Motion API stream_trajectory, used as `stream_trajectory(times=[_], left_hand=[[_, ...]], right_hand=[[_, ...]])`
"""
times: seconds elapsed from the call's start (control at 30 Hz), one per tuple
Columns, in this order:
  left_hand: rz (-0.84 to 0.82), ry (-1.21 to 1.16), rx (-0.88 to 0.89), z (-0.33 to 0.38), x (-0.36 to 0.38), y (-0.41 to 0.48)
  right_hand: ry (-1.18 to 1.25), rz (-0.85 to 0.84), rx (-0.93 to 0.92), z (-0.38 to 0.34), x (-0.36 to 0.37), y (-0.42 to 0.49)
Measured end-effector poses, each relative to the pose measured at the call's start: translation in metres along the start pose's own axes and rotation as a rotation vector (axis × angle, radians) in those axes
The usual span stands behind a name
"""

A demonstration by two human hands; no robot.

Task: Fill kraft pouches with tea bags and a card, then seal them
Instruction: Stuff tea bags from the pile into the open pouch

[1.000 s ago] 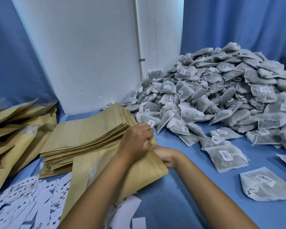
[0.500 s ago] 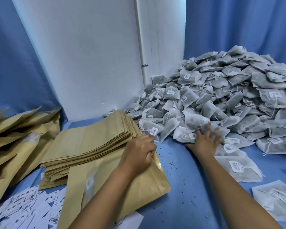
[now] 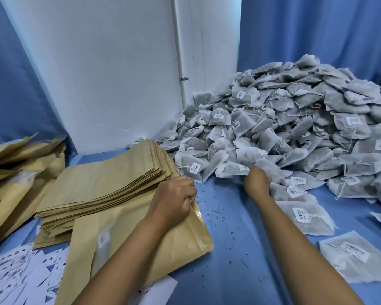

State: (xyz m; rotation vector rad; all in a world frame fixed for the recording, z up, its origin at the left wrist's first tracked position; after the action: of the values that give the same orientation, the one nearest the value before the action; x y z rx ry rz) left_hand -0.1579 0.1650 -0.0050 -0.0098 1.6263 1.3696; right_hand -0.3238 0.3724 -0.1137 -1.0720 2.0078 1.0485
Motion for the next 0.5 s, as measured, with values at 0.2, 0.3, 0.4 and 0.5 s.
stream_trajectory(times=[0.2, 0.3, 0.4, 0.5], left_hand=[[0.014, -0.036, -0.015, -0.001, 0.000, 0.000], [0.023, -0.056, -0.030, -0.001, 0.002, -0.001], [0.015, -0.059, -0.028, 0.002, 0.006, 0.000], [0.018, -0.070, -0.023, 0.005, 0.006, -0.001]], right_hand=[[-0.042, 0.181, 0.173, 0.039, -0.036, 0.016], [0.062, -0.068, 0.187, 0.040, -0.014, 0.021], [0.083, -0.314, 0.050, 0.029, 0.020, 0.016], [-0.063, -0.395, -0.100, 0.027, 0.041, 0.011]])
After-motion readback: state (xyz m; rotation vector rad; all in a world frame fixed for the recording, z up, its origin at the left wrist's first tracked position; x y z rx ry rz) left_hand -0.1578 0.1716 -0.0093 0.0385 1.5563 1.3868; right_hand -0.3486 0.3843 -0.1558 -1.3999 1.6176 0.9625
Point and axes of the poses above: each hand's wrist, its own y-axis towards the middle knuckle, its own x-axis out of the palm, z = x × y, the point moved 10 cm from there along y, towards the middle knuckle, and after that the axes turned 10 degrees about z, right-handed, at the moved point
